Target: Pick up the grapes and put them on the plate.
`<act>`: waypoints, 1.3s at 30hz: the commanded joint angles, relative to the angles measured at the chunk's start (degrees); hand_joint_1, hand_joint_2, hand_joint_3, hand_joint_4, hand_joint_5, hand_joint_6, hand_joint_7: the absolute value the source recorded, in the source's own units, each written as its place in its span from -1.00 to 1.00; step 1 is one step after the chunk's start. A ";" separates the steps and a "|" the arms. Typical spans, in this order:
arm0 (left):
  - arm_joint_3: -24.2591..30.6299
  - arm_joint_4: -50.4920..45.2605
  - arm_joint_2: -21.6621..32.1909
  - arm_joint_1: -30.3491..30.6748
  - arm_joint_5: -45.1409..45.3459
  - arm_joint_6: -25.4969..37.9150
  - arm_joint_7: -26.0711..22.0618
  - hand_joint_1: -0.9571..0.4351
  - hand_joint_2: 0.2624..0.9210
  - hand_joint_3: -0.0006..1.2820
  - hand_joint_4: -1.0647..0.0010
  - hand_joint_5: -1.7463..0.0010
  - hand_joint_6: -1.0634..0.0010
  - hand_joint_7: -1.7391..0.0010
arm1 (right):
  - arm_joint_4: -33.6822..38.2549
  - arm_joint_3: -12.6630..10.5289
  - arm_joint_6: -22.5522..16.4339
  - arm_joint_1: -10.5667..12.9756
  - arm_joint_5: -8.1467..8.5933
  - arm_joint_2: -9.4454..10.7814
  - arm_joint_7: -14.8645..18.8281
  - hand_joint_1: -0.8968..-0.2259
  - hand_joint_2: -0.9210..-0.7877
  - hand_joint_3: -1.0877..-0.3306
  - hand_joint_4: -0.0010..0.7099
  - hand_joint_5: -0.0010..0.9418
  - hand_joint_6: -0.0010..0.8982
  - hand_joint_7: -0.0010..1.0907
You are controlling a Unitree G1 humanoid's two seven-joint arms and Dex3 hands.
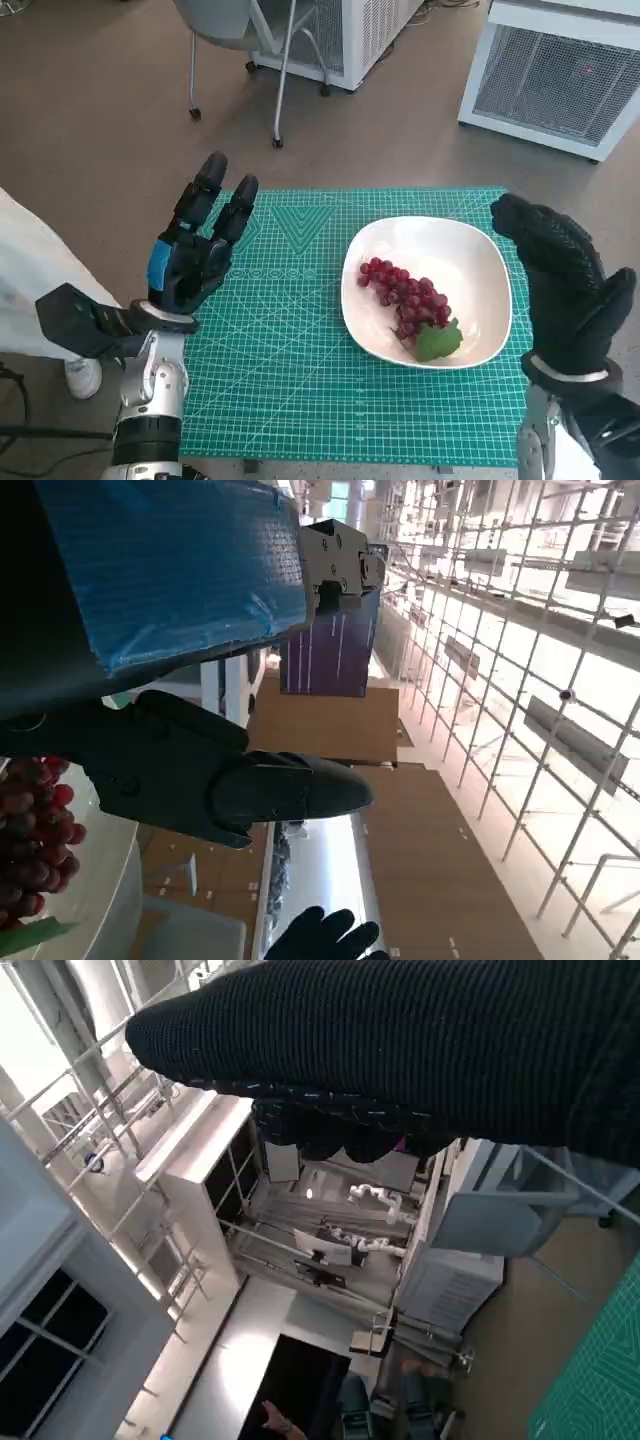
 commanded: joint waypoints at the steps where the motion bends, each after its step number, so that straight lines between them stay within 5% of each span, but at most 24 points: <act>1: -0.21 -0.78 -0.35 0.80 0.75 -1.36 0.82 -0.28 1.00 -0.67 0.98 1.00 0.75 0.98 | 0.65 -0.15 1.08 0.61 0.20 -0.38 0.59 0.10 -1.00 0.09 0.18 -0.99 -0.92 0.16; 7: -1.93 -0.81 0.17 1.83 6.45 -7.55 3.74 0.29 0.99 -0.70 1.00 1.00 0.85 0.99 | 0.70 -0.25 0.98 0.58 0.22 -0.49 0.73 0.11 -1.00 0.09 0.18 -0.99 -0.92 0.16; 11: -2.74 -0.70 0.60 2.15 8.49 -9.95 4.56 0.41 1.00 -0.72 1.00 1.00 0.92 1.00 | 0.75 -0.22 0.92 0.57 0.10 -0.46 0.68 0.11 -1.00 0.09 0.18 -0.99 -0.92 0.16; 39: -5.72 -4.58 2.59 3.61 9.24 -9.71 4.61 0.25 0.89 -0.90 1.00 1.00 1.00 1.00 | 1.43 -0.15 0.68 0.23 -0.03 -0.55 0.89 0.11 -1.00 0.09 0.19 -0.99 -0.92 0.17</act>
